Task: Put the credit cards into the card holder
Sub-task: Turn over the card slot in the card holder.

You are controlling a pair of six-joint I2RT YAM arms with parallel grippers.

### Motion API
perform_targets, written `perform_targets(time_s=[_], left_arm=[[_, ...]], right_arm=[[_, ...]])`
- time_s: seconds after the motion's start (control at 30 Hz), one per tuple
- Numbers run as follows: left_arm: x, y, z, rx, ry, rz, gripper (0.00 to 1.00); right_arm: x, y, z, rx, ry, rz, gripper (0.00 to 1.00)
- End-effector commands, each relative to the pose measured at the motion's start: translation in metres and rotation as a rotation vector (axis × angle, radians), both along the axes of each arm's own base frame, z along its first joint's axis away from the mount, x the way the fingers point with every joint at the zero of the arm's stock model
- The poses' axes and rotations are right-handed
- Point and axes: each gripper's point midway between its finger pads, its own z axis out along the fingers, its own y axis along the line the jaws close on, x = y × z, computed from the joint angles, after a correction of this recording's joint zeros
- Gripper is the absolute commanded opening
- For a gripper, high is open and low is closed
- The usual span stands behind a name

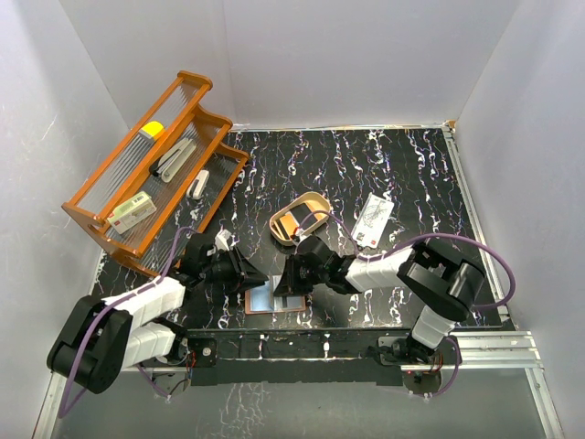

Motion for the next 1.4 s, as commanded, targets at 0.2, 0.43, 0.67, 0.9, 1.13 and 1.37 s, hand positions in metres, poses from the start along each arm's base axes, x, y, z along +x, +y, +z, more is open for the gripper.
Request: perform_targets(time_s=[0.2,0.43,0.67,0.9,1.13,1.37], left_arm=[[-0.005,-0.009,0.005,-0.068,0.023,-0.033,0.26],[-0.004,-0.010,0.005,-0.070,0.030,-0.041,0.26],[-0.003,-0.010,0.005,-0.066,0.032,-0.036,0.26],[0.001,-0.013,0.007,-0.069,0.029,-0.043,0.26],[0.003,-0.016,0.010,-0.071,0.020,-0.043,0.26],[0.000,-0.023,0.004,-0.074,0.033,-0.078,0.26]], right_arm=[[0.018,-0.001,0.018,-0.035,-0.119,-0.018,0.12],[0.024,-0.008,0.033,-0.065,-0.170,-0.027,0.17],[0.030,-0.018,0.043,-0.107,-0.220,-0.043,0.20],[0.034,-0.022,0.052,-0.121,-0.263,-0.041,0.22],[0.036,-0.024,0.052,-0.142,-0.278,-0.041,0.24],[0.064,-0.051,0.095,-0.202,-0.493,-0.126,0.32]])
